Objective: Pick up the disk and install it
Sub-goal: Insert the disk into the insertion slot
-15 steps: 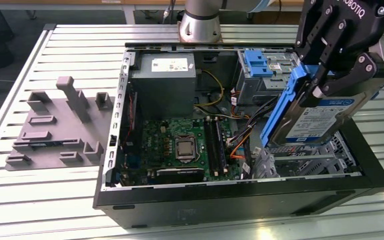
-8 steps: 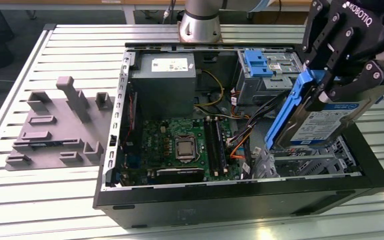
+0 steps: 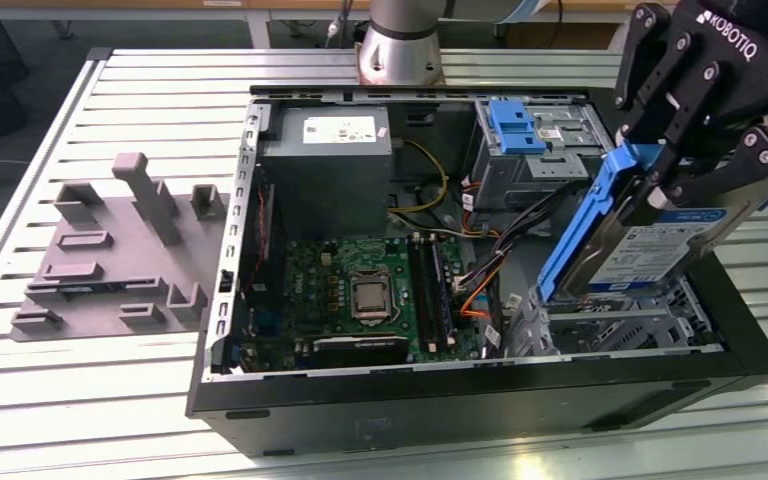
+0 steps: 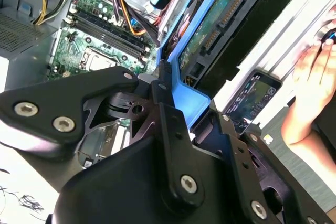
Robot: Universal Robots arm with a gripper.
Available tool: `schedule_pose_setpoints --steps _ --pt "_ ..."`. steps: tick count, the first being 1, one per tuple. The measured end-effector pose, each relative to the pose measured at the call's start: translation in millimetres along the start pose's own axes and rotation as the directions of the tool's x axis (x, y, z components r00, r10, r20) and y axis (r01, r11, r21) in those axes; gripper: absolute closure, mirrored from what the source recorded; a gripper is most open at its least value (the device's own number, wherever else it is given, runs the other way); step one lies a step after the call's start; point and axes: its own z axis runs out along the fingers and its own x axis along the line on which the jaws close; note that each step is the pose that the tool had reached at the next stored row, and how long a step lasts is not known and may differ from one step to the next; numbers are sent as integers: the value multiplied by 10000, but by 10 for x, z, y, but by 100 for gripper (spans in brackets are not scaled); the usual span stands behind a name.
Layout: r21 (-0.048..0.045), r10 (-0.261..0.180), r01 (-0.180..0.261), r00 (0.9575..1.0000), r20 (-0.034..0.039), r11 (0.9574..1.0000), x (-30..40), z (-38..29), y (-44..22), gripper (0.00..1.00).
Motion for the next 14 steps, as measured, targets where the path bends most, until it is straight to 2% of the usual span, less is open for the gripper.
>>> schedule_pose_setpoints --steps 4,14 --pt "0 0 0 10000 -1 10000 -2 23 -23 64" --pt "0 1 -1 10000 0 10000 5 102 -32 64"
